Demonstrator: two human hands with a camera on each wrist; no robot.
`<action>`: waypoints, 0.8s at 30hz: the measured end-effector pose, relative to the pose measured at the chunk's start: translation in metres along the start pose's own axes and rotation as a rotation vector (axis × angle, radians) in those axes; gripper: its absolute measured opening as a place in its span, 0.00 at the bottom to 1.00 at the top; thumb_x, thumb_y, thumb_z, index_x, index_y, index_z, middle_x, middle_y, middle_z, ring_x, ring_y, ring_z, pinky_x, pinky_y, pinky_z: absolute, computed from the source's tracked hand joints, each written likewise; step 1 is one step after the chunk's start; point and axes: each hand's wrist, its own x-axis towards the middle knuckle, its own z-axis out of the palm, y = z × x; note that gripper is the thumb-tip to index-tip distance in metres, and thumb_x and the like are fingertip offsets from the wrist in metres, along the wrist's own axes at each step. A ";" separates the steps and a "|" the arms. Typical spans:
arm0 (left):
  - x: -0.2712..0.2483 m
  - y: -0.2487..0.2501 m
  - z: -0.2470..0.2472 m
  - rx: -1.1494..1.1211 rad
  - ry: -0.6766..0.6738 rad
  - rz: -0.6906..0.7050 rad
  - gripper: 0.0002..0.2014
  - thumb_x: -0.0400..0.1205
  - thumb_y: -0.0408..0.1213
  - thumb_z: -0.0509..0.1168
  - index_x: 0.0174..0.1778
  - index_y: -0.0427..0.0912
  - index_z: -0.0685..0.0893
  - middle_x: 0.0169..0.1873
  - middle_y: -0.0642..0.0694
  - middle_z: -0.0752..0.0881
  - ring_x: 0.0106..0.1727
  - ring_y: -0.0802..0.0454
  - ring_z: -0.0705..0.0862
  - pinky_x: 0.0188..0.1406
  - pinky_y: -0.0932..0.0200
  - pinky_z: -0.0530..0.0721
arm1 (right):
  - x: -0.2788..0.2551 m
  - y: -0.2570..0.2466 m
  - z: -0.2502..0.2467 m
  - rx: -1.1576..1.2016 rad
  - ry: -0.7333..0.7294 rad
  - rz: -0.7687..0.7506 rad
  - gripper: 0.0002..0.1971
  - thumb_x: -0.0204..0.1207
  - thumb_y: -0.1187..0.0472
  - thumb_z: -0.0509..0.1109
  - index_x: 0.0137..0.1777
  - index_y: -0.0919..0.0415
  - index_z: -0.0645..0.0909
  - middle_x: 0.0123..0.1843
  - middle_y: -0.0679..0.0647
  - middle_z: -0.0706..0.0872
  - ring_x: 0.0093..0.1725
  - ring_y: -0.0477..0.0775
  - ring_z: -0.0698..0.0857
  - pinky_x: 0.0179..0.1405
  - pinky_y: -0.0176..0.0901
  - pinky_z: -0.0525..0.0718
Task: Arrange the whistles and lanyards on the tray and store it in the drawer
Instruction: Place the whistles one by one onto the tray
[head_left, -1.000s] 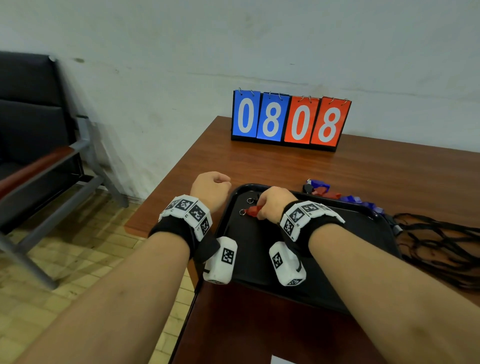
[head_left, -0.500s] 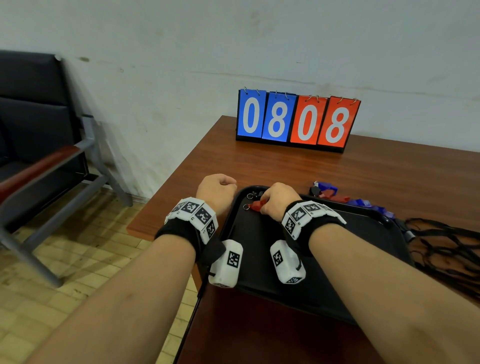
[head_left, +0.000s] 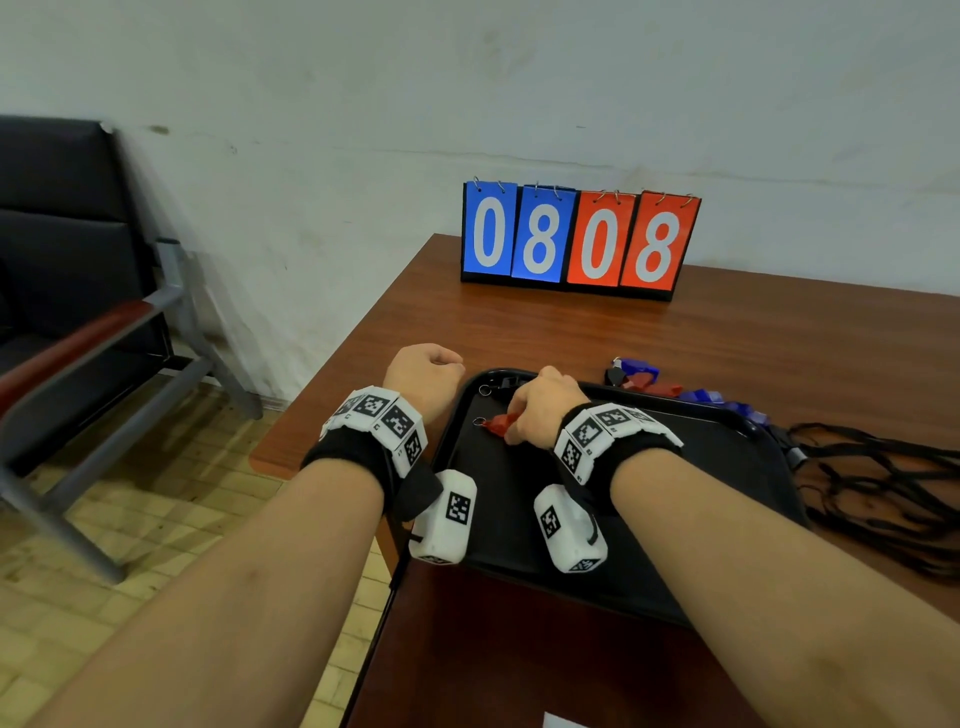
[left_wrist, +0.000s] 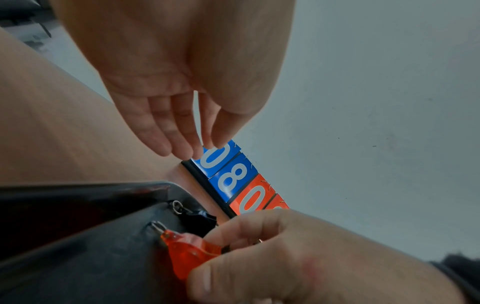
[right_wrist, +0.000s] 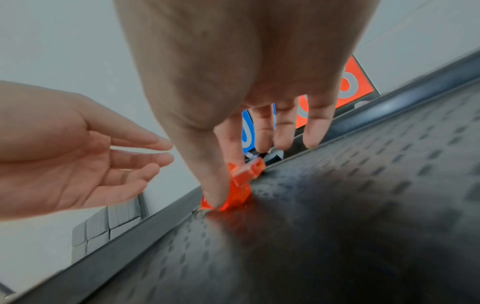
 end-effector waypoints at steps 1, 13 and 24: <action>-0.001 0.003 0.000 -0.003 -0.005 0.004 0.05 0.78 0.36 0.66 0.40 0.51 0.86 0.37 0.51 0.87 0.46 0.49 0.88 0.53 0.51 0.88 | -0.001 0.002 -0.002 0.026 0.000 -0.007 0.18 0.71 0.51 0.76 0.61 0.51 0.84 0.64 0.54 0.69 0.68 0.59 0.69 0.68 0.54 0.76; -0.002 0.078 0.083 0.057 -0.222 0.144 0.03 0.77 0.42 0.72 0.37 0.52 0.87 0.43 0.52 0.89 0.50 0.52 0.88 0.55 0.52 0.86 | -0.018 0.115 -0.061 0.421 0.247 0.206 0.09 0.76 0.62 0.68 0.52 0.61 0.88 0.53 0.56 0.88 0.54 0.55 0.84 0.53 0.45 0.83; 0.011 0.117 0.178 0.438 -0.359 0.137 0.11 0.78 0.42 0.71 0.55 0.46 0.89 0.51 0.50 0.87 0.52 0.51 0.85 0.48 0.59 0.82 | -0.001 0.199 -0.071 0.422 0.153 0.278 0.11 0.74 0.64 0.73 0.56 0.60 0.87 0.59 0.58 0.87 0.60 0.58 0.84 0.58 0.44 0.82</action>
